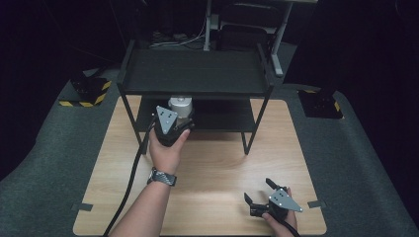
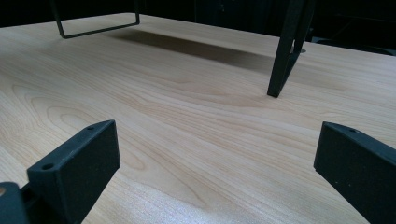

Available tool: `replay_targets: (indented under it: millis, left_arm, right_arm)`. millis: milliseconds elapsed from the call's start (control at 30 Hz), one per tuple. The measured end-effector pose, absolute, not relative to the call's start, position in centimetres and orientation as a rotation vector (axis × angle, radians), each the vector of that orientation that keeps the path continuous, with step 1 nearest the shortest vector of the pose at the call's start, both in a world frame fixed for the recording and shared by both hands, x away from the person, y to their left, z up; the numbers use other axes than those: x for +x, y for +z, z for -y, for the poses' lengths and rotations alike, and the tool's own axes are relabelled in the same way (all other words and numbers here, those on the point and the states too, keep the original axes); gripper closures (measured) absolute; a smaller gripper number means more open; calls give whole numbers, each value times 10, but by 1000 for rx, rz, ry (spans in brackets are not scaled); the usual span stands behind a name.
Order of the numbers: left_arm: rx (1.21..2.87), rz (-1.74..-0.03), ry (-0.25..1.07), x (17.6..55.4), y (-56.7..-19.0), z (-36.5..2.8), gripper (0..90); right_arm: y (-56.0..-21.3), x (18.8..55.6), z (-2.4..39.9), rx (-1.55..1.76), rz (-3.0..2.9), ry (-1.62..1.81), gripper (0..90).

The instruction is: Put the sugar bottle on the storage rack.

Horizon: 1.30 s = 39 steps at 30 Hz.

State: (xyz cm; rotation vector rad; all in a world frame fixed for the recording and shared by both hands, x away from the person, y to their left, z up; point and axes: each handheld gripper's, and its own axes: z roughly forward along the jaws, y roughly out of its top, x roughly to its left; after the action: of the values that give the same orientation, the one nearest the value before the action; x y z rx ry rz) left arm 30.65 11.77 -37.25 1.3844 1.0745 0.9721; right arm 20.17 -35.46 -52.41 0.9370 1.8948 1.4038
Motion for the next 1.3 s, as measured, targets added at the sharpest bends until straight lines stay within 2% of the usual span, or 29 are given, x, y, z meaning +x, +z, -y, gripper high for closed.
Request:
replay_targets:
  millis: [467, 1233, 1300]
  left_arm:
    - [1350, -1109, 998, 335, -380, -110, 301]
    - [1383, -1106, 995, 340, -387, -110, 295]
    - [1381, -1117, 975, 341, -387, -113, 218]
  right_arm:
    - [-526, 203, 358, 940, -1888, 1432, 2]
    - [-526, 202, 358, 944, -1883, 1434, 3]
    - [-526, 203, 358, 942, -1884, 1435, 2]
